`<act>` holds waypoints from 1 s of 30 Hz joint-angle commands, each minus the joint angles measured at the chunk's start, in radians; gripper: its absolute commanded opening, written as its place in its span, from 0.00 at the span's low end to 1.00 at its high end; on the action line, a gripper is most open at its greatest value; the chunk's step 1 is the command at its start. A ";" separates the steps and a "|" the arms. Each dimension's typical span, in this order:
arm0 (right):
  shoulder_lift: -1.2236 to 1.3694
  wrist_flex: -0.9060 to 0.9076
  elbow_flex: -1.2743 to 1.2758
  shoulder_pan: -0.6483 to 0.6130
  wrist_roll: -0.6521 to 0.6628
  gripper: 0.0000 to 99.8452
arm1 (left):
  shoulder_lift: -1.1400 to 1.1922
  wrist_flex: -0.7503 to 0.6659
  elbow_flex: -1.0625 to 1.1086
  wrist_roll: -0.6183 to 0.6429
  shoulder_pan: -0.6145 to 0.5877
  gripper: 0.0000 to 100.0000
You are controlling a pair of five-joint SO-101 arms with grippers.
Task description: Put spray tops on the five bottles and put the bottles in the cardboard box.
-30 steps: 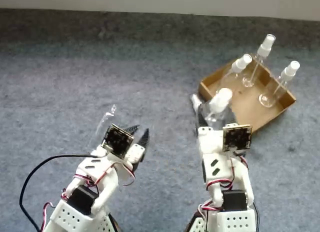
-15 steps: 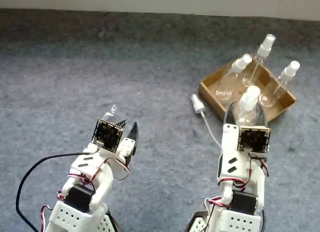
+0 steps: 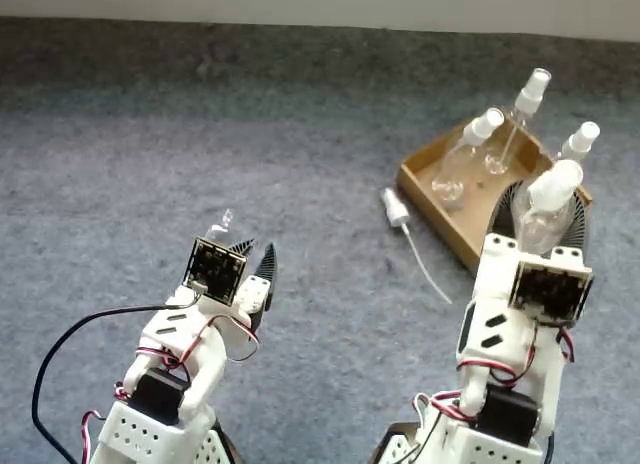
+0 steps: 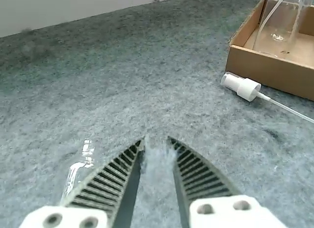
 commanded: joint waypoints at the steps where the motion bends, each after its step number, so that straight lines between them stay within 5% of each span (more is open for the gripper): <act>1: 0.176 -0.012 -0.139 0.012 0.003 0.08 | -0.010 0.000 0.019 0.000 -0.012 0.04; 20: 0.791 -0.493 -0.162 0.013 -0.003 0.08 | -0.010 0.000 0.019 0.000 -0.012 0.04; 30: 1.043 -0.659 -0.163 0.030 -0.144 0.08 | -0.010 0.000 0.019 0.000 -0.012 0.04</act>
